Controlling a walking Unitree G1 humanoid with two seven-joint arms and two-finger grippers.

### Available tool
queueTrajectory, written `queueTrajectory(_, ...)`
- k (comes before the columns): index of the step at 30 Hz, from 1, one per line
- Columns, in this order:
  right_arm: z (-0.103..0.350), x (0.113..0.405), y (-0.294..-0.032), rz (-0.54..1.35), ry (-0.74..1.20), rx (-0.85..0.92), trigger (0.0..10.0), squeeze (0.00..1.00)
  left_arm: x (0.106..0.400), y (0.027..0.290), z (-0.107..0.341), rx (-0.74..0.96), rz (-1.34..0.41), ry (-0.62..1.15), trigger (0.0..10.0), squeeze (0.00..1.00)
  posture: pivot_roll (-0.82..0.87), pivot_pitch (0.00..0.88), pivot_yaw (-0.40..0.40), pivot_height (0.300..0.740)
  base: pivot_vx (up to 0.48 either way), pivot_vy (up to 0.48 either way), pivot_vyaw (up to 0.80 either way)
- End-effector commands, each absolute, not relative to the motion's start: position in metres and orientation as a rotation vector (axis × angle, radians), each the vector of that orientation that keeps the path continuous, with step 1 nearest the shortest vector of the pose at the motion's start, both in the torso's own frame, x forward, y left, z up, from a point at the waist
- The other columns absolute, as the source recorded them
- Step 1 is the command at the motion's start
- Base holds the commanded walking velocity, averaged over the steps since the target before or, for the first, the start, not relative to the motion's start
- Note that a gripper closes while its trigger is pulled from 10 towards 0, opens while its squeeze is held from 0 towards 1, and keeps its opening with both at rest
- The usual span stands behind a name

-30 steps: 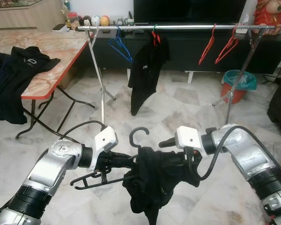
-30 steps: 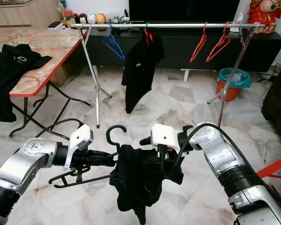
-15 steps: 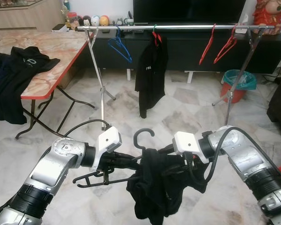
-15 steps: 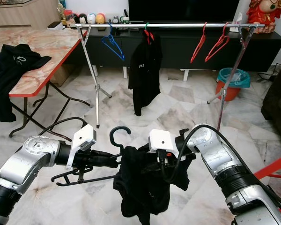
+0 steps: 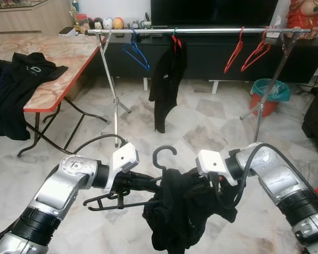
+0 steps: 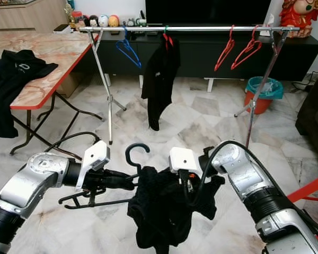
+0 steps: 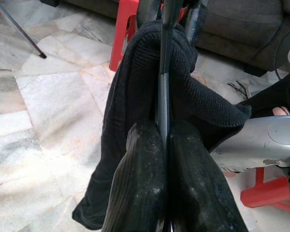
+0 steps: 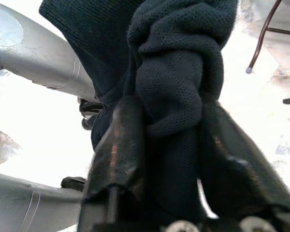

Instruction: Hang hanger

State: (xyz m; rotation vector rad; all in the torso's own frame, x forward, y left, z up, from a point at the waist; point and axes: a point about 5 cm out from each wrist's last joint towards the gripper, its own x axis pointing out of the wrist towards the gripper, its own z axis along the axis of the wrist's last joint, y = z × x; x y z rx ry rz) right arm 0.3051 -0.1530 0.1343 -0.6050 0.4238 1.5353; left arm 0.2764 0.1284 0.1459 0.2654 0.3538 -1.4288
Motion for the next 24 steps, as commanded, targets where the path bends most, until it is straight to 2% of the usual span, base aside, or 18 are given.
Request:
queueTrajectory(1,0.1346,0.3042,-0.1496,1.553,0.427,-0.617,0.0,0.0,0.2788,0.1216,0.1652,0.311,-1.459,0.254,10.0,0.0,-0.04,0.0,0.002,0.719,0.0,0.0,0.0)
queueTrajectory(24,0.1339,0.3034,-0.1482,1.563,0.428,-0.61,0.0,0.0,0.2793,0.1213,0.1653,0.313,-1.46,0.249,10.0,0.0,-0.04,0.0,0.002,0.719,0.0,0.0,0.0)
